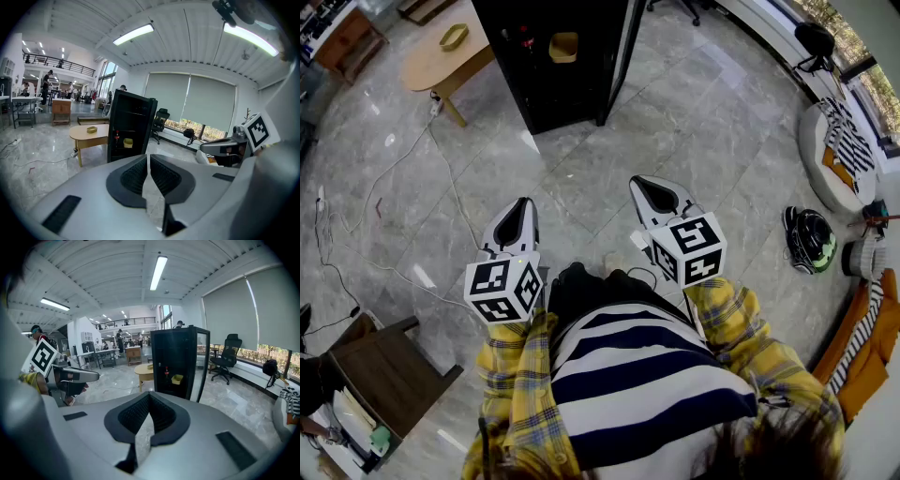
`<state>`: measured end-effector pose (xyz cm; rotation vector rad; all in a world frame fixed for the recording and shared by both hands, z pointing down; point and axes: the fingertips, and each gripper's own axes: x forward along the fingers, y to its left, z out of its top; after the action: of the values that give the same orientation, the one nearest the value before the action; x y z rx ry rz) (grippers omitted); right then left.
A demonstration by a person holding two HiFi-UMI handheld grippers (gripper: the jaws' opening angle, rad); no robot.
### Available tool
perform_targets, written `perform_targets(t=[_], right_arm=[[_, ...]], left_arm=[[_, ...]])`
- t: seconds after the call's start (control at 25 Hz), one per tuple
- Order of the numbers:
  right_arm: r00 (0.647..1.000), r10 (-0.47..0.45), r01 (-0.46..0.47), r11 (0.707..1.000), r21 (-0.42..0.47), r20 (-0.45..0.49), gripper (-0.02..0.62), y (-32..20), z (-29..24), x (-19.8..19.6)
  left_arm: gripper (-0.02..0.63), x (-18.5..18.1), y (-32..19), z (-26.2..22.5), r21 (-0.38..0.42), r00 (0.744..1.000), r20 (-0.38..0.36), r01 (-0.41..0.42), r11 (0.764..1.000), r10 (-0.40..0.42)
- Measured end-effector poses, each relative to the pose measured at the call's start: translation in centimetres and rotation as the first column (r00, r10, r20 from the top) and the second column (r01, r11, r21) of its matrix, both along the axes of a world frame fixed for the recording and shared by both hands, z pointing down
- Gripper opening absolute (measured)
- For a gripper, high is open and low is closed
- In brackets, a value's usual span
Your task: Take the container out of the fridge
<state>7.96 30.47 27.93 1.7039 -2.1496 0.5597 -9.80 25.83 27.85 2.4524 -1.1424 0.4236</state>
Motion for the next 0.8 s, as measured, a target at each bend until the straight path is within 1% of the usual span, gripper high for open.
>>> perform_targets(t=[0.4,0.6,0.8], right_arm=[[1.000,-0.024,0.024,1.000,0.004,-0.009,0.028,-1.9,0.6,2.0],[0.998,-0.064,0.064,0.998,0.002,-0.021,0.028,-2.6,1.3,2.6],[0.995,-0.095,0.095,0.996,0.003,0.017,0.028,-3.4,2.0,3.9]], left_arm=[[0.034,1.6,-1.4,-0.2,0.013,0.999,-0.003,0.046,0.999,-0.046],[0.034,2.4,-1.6,0.3,0.003,0.997,-0.008,0.072,0.997,-0.072],[0.034,4.0,-1.9,0.7,-0.010,0.997,-0.014,0.080,0.997,-0.081]])
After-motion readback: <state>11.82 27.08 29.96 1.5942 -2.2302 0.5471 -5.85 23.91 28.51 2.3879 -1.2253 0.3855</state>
